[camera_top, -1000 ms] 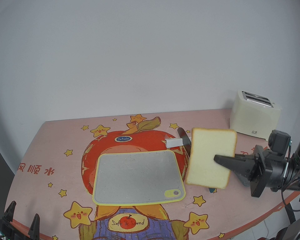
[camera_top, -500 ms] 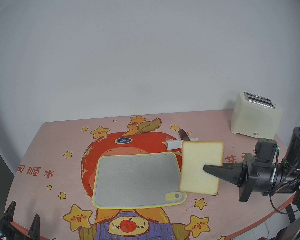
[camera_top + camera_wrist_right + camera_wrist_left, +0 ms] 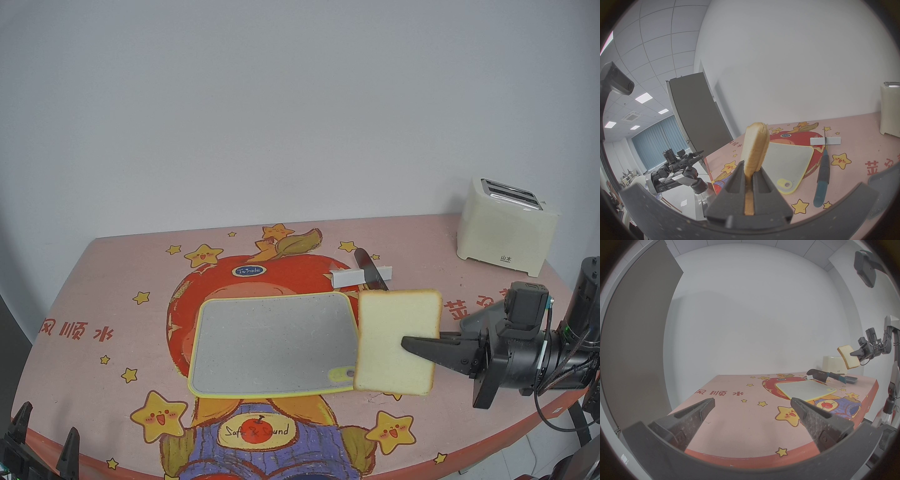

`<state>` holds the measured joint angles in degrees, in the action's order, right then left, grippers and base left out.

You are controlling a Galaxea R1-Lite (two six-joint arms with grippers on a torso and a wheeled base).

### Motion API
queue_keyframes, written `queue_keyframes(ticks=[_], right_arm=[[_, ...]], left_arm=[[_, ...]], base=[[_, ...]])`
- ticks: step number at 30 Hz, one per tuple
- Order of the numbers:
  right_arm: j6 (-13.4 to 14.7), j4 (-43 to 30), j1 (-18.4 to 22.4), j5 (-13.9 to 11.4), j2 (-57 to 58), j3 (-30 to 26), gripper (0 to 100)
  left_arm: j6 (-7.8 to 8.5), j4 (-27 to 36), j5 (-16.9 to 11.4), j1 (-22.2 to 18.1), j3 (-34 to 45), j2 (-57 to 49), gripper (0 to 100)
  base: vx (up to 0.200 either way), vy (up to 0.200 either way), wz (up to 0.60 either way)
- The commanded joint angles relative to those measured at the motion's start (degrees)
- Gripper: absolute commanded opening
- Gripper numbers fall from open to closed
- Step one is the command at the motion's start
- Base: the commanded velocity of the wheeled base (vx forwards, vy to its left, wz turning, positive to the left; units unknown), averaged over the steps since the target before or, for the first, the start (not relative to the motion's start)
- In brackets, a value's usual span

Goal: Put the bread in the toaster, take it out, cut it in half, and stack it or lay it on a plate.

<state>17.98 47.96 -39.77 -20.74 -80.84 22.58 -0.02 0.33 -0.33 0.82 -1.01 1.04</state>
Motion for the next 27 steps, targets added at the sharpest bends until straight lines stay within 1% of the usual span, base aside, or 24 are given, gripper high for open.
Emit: queue_keyframes(ticks=[1,6,7,11,15,16,18,20,21,22,23,25,27], right_arm=[[0.04,0.03,-0.14,-0.01,-0.2,0.1,0],[0.12,0.03,0.39,0.08,-1.43,0.1,0],[0.39,0.03,0.57,0.08,-1.87,0.19,0],[3.38,0.21,0.83,0.17,-3.8,0.63,0],[3.64,0.21,0.92,0.17,-3.71,0.71,0],[3.9,0.21,1.8,0.43,-3.54,0.71,0],[4.26,0.12,3.99,-0.01,-3.36,0.98,0],[4.78,0.12,4.61,-0.18,-3.54,1.59,0],[6.01,-0.06,4.52,-0.8,-4.15,2.91,0],[6.28,-0.15,4.52,-0.97,-4.24,3.09,0],[7.86,-0.32,3.99,-1.41,-6.18,4.23,0],[10.14,0.03,1.88,-1.24,-9.87,5.81,0],[12.25,0.12,0.92,-1.06,-12.77,7.39,0]], left_arm=[[0.02,0.02,-0.02,-0.03,0.92,-0.51,100],[0.02,0.02,-0.02,-0.03,0.92,-0.51,100],[0.02,0.02,-0.02,-0.03,0.92,-0.51,100],[0.02,0.02,-0.02,-0.03,0.92,-0.51,100],[0.02,0.02,-0.02,-0.03,0.92,-0.51,100],[0.02,0.02,-0.02,-0.03,0.92,-0.51,100],[-0.15,0.02,-0.11,-0.03,0.92,-0.51,100],[-0.15,-0.07,-0.11,-0.03,0.92,-0.51,100],[-0.15,-0.07,-0.11,-0.03,0.92,-0.51,100],[-0.15,-0.07,-0.11,-0.03,0.92,-0.51,100],[-0.15,-0.07,-0.11,-0.03,0.92,-0.51,100],[-0.15,-0.07,-0.11,-0.03,0.92,-0.51,100],[-0.06,-0.07,-0.11,-0.03,0.92,-0.51,100]], base=[[0.0,0.2,0.0],[0.0,0.2,0.0],[0.0,0.0,0.0],[0.0,0.0,0.0],[0.0,0.0,0.0],[0.0,0.0,0.0],[0.0,0.0,0.0],[0.0,0.0,0.0],[0.0,0.0,0.0],[0.0,0.0,0.0],[0.0,0.0,0.0],[0.0,0.0,0.0],[0.0,0.0,0.0]])
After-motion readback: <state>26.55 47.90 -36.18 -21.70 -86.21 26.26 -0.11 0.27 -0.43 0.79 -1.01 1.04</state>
